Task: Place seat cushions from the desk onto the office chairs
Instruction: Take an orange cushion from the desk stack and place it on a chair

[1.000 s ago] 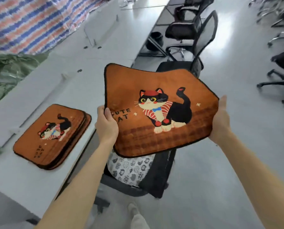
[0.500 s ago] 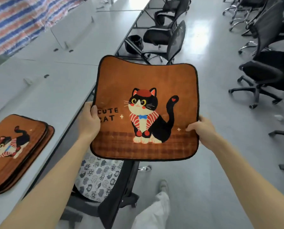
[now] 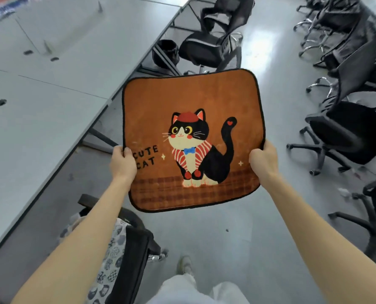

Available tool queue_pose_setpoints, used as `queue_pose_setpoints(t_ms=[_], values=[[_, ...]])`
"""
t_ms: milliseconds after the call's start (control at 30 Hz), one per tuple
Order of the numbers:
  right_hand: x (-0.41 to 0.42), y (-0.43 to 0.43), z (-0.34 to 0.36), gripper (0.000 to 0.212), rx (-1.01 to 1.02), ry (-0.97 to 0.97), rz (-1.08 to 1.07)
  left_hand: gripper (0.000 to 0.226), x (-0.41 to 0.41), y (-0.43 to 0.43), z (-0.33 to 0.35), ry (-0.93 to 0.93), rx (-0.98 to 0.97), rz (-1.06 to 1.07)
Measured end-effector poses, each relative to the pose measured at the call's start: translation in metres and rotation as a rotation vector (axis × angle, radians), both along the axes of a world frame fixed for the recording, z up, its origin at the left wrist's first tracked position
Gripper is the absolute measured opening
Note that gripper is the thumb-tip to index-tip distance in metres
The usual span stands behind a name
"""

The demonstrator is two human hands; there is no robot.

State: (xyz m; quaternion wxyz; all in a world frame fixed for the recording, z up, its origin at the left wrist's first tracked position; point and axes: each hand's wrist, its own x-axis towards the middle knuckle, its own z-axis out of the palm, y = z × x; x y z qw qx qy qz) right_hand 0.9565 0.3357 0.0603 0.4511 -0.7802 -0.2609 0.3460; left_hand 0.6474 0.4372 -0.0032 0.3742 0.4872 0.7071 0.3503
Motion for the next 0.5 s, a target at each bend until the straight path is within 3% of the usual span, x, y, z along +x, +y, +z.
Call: queue_pose_setpoints(t_ms=[133,233,367,500], values=[[0.052,0.067,0.012,0.044,0.019,-0.080,-0.014,0.026,0.042,0.066,-0.007,-0.110,-0.103,0.063],[0.079,0.111,0.018,0.036,0.044,-0.147,0.007,0.027,0.064,0.104,-0.012,-0.090,-0.143,0.073],[0.126,0.194,0.015,0.029,0.067,-0.242,0.119,0.033,0.100,0.158,-0.018,0.027,-0.188,0.104],[0.168,0.284,0.010,0.023,0.014,-0.347,0.337,0.025,0.130,0.198,-0.033,0.038,-0.386,0.172]])
